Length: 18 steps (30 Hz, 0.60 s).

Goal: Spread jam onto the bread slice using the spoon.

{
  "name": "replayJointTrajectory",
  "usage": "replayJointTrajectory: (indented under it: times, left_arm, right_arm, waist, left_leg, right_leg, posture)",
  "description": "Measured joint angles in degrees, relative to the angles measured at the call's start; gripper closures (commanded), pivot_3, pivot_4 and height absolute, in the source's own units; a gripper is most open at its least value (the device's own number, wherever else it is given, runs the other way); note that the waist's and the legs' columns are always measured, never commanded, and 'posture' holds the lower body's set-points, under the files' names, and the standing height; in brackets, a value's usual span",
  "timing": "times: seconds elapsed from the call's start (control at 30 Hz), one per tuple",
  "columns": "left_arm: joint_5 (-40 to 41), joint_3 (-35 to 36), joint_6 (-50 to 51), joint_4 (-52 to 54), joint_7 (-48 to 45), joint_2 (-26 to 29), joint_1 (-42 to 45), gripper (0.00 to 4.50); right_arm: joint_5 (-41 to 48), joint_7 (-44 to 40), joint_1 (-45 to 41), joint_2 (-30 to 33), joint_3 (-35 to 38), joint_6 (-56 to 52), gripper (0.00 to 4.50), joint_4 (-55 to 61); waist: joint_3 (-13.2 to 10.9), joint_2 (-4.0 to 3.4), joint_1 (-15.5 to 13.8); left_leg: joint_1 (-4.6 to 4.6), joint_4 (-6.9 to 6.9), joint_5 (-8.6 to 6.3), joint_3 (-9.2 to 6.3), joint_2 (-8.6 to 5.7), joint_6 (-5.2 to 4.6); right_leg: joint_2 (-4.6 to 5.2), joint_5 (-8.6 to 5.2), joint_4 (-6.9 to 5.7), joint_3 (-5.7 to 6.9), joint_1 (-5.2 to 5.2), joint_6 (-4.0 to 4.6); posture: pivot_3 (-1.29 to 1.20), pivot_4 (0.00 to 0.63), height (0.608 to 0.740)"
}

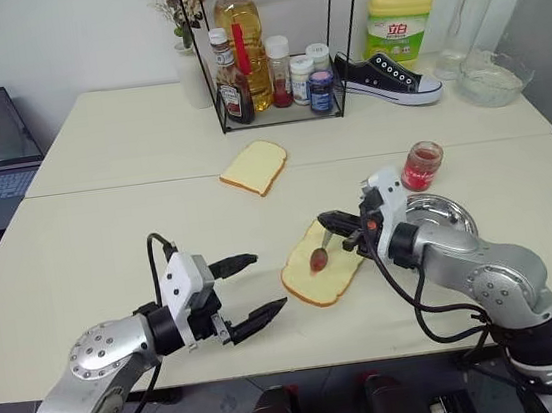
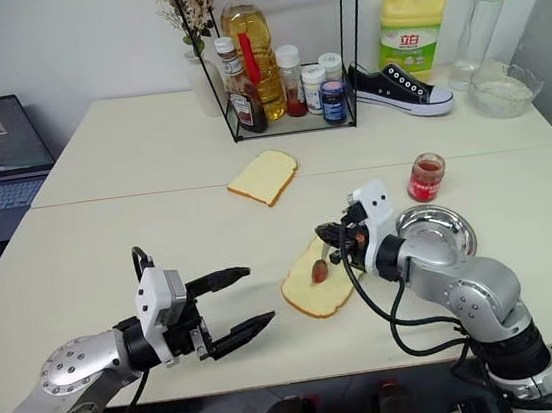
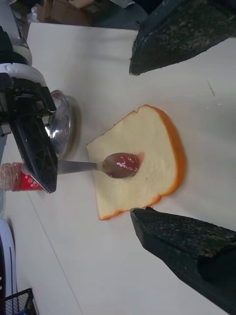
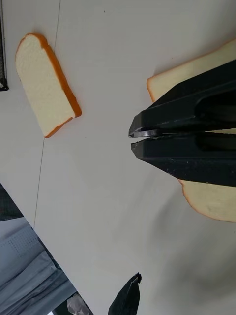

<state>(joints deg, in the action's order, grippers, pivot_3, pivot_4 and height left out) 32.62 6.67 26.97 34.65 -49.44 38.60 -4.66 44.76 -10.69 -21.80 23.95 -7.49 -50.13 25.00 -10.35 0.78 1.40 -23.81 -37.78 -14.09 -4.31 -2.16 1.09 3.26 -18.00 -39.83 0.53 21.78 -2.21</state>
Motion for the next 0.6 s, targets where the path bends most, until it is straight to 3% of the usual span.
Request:
replayJointTrajectory:
  times: [0.6]
  left_arm:
    - [-0.1, -1.3, -1.4, -4.6, -2.7, 0.2, 3.7, 0.00]
  right_arm:
    - [-5.8, -3.9, -0.1, 1.2, 3.1, 0.9, 4.45, 0.1]
  waist:
    - [0.0, 0.00, -0.1]
  left_leg:
    - [0.01, 0.00, 0.00, 0.00, -0.02, 0.00]
  right_leg:
    - [0.02, 0.00, 0.00, 0.00, -0.01, 0.00]
  posture:
    - [0.00, 0.150, 0.740]
